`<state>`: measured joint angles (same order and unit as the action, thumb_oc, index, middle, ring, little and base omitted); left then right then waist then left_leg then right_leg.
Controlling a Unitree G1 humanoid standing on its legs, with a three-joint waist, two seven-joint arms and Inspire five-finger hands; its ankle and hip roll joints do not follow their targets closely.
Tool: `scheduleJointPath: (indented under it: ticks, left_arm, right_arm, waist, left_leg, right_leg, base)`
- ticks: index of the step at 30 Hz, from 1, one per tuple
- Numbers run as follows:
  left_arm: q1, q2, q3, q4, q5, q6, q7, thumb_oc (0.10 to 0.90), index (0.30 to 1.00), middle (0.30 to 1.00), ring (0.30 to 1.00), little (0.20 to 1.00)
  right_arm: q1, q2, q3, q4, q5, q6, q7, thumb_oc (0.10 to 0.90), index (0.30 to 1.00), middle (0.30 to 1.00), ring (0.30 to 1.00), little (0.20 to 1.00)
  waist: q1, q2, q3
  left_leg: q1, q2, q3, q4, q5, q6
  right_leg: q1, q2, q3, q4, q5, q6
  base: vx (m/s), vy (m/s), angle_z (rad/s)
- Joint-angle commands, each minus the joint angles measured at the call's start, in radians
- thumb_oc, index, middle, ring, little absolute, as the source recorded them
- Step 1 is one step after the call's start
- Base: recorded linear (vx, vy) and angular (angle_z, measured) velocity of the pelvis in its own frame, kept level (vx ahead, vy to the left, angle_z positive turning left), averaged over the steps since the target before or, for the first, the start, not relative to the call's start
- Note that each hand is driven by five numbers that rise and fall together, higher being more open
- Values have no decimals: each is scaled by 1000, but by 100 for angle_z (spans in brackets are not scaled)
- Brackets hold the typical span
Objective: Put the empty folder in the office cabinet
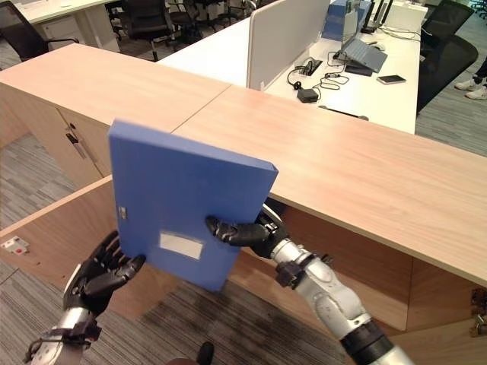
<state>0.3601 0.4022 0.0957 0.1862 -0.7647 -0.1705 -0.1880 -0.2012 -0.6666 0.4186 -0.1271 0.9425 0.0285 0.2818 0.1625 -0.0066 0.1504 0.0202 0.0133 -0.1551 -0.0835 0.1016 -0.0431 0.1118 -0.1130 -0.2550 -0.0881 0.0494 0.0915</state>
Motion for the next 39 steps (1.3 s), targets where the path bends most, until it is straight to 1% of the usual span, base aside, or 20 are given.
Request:
scheduleJointPath:
  ticks: [1, 6, 7, 8, 9, 10, 11, 12, 16, 17, 20, 23, 25, 26, 27, 28, 30, 31, 34, 39]
  left_arm:
    - [-41, 60, 62, 51, 70, -66, -75, 800, 900, 900, 900, 900]
    - [-9, 101, -32, 276, 233, -25, -148, 800, 900, 900, 900, 900]
    - [-12, 103, -92, 402, 360, -20, -163, 800, 900, 900, 900, 900]
    - [-14, 103, -93, 404, 361, -22, -162, 800, 900, 900, 900, 900]
    - [-28, 96, -126, 474, 442, -30, -150, 800, 900, 900, 900, 900]
    - [-64, 72, -172, 626, 606, -24, -108, 800, 900, 900, 900, 900]
    - [-67, 69, -174, 631, 609, -26, -106, 800, 900, 900, 900, 900]
    - [-98, 40, -200, 734, 712, -25, -78, 800, 900, 900, 900, 900]
    - [-131, -9, -212, 858, 765, -15, -56, 800, 900, 900, 900, 900]
    - [-145, -46, -210, 918, 774, 4, -46, 800, 900, 900, 900, 900]
    - [-162, -62, -221, 948, 801, 8, -24, 800, 900, 900, 900, 900]
    - [-174, -59, -281, 918, 844, 4, -16, 800, 900, 900, 900, 900]
    - [-177, -57, -296, 911, 842, 4, -19, 800, 900, 900, 900, 900]
    - [-190, -51, -323, 898, 841, 4, -11, 800, 900, 900, 900, 900]
    - [-190, -50, -323, 898, 841, 5, -11, 800, 900, 900, 900, 900]
    - [-202, -35, -344, 881, 837, 0, 1, 800, 900, 900, 900, 900]
    - [-204, -28, -352, 869, 830, -1, 2, 800, 900, 900, 900, 900]
    - [-211, -18, -366, 850, 826, -6, 10, 800, 900, 900, 900, 900]
    - [-216, -7, -394, 831, 831, -11, 16, 800, 900, 900, 900, 900]
    - [-213, 1, -410, 812, 830, -8, 24, 800, 900, 900, 900, 900]
  right_arm:
    - [-95, -24, -30, -184, 50, -78, 130, 400, 300, 300, 300, 300]
    - [-115, -61, -25, -193, 23, -77, 159, 400, 300, 300, 300, 300]
    - [-124, -62, -11, -190, -12, -78, 164, 400, 300, 300, 300, 300]
    - [-124, -63, -12, -190, -12, -78, 164, 400, 300, 300, 300, 300]
    - [-127, -60, -9, -182, -39, -88, 160, 400, 300, 300, 300, 300]
    - [-132, -56, 1, -146, -130, -106, 145, 400, 300, 300, 300, 300]
    - [-133, -57, 1, -145, -132, -107, 145, 400, 300, 300, 300, 300]
    - [-123, -58, 5, -129, -223, -120, 129, 400, 300, 300, 300, 300]
    - [-95, -46, 6, -57, -366, -143, 94, 400, 300, 300, 300, 300]
    - [-61, -12, 17, 31, -460, -134, 70, 400, 300, 300, 300, 300]
    - [-37, 27, 26, 94, -519, -144, 44, 400, 300, 300, 300, 300]
    - [35, 119, 13, 299, -571, -132, -18, 400, 300, 300, 300, 300]
    - [51, 155, 11, 369, -543, -118, -29, 400, 300, 300, 300, 300]
    - [70, 223, -1, 488, -461, -116, -55, 400, 300, 300, 300, 300]
    - [68, 225, -1, 491, -461, -118, -55, 400, 300, 300, 300, 300]
    - [84, 279, -29, 580, -358, -114, -85, 400, 300, 300, 300, 300]
    - [84, 298, -40, 609, -314, -119, -90, 400, 300, 300, 300, 300]
    - [93, 336, -85, 675, -191, -120, -112, 400, 300, 300, 300, 300]
    - [82, 409, -160, 764, 29, -141, -122, 400, 300, 300, 300, 300]
    - [68, 482, -309, 819, 234, -201, -161, 400, 300, 300, 300, 300]
  waist:
    - [-28, -15, -47]
    - [-32, -9, -43]
    - [-38, -6, -41]
    - [-37, -5, -41]
    - [-39, -4, -41]
    - [-44, -3, -41]
    - [-43, -2, -40]
    - [-48, -3, -41]
    - [-50, -3, -42]
    - [-48, -4, -40]
    - [-50, -6, -37]
    - [-45, -7, -36]
    - [-43, -7, -36]
    - [-41, -7, -36]
    - [-41, -8, -36]
    - [-39, -9, -34]
    - [-36, -11, -33]
    - [-35, -11, -31]
    - [-31, -9, -28]
    - [-30, 0, -18]
  left_leg:
    - [82, -22, 48, -4, -125, 10]
    - [76, -19, 55, -4, -123, 11]
    - [74, -20, 58, -4, -123, 12]
    - [74, -19, 58, -4, -123, 12]
    - [72, -19, 60, -4, -123, 12]
    - [70, -18, 62, -4, -123, 13]
    - [70, -18, 63, -4, -124, 13]
    - [70, -17, 63, -4, -125, 12]
    - [70, -17, 60, -4, -127, 11]
    - [70, -17, 54, -4, -127, 11]
    - [69, -16, 50, -4, -127, 10]
    - [64, -17, 40, -4, -126, 10]
    - [63, -18, 37, -4, -126, 10]
    - [61, -18, 33, -4, -125, 10]
    - [61, -18, 33, -4, -125, 10]
    - [58, -19, 29, -4, -124, 9]
    - [56, -19, 28, -4, -123, 9]
    - [53, -20, 26, -4, -122, 8]
    - [52, -22, 24, -4, -124, 8]
    - [50, -23, 28, -4, -127, 7]
  right_leg:
    - [15, -2, -24, 3, -57, 40]
    - [5, -1, -21, 6, -53, 44]
    - [-1, -2, -19, 9, -52, 45]
    - [-1, -2, -18, 9, -52, 45]
    - [-3, -1, -17, 10, -53, 46]
    - [-6, 0, -14, 12, -56, 45]
    - [-6, 0, -14, 12, -57, 45]
    - [-7, 1, -14, 13, -60, 44]
    - [-7, 2, -18, 15, -62, 41]
    - [-6, 3, -21, 15, -64, 39]
    - [-6, 3, -25, 16, -67, 38]
    - [-4, 2, -38, 16, -71, 36]
    - [-2, 1, -43, 15, -71, 36]
    - [-2, 1, -47, 14, -71, 36]
    - [-2, 1, -47, 14, -71, 36]
    - [-3, 1, -50, 13, -72, 35]
    - [-3, 1, -52, 13, -73, 35]
    - [-3, 1, -53, 11, -73, 35]
    - [-4, 3, -53, 8, -73, 35]
    - [-7, 4, -50, 6, -73, 38]
  base:
    - [0, 0, 0]
    - [-10, 6, -2]
    - [-14, 10, -9]
    - [-20, 14, -10]
    - [-14, 12, -5]
    - [-14, 12, -4]
    - [0, 0, 0]
    - [0, 0, 0]
    - [0, 0, 0]
    - [0, 0, 0]
    - [4, -4, 7]
    - [11, -8, 11]
    - [12, -3, 14]
    - [11, -2, 7]
    - [16, -5, 5]
    - [8, -4, 6]
    - [10, -11, 7]
    - [0, 0, 0]
    - [8, -6, 4]
    - [2, -1, 1]
